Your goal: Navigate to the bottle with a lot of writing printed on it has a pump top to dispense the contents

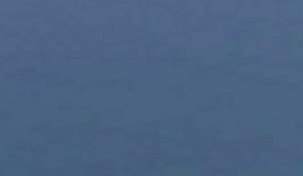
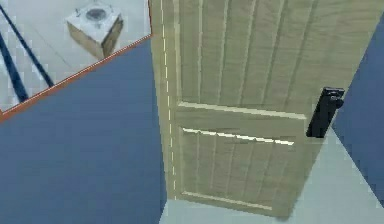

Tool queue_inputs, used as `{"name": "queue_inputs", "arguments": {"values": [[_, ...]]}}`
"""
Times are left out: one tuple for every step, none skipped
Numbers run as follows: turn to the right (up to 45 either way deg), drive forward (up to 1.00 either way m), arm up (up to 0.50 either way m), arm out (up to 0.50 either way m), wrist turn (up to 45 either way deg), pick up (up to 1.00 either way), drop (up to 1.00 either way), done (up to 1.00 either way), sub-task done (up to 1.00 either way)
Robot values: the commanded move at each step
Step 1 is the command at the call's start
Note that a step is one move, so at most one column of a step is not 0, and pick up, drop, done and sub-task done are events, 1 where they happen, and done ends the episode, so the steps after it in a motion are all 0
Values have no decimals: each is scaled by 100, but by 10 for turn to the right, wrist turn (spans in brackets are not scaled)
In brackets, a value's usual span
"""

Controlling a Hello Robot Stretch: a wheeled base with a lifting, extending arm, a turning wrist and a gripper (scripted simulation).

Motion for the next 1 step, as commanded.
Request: {"name": "queue_inputs", "arguments": {"values": [[-60,0,0,0,0,0,0,0,0]]}}
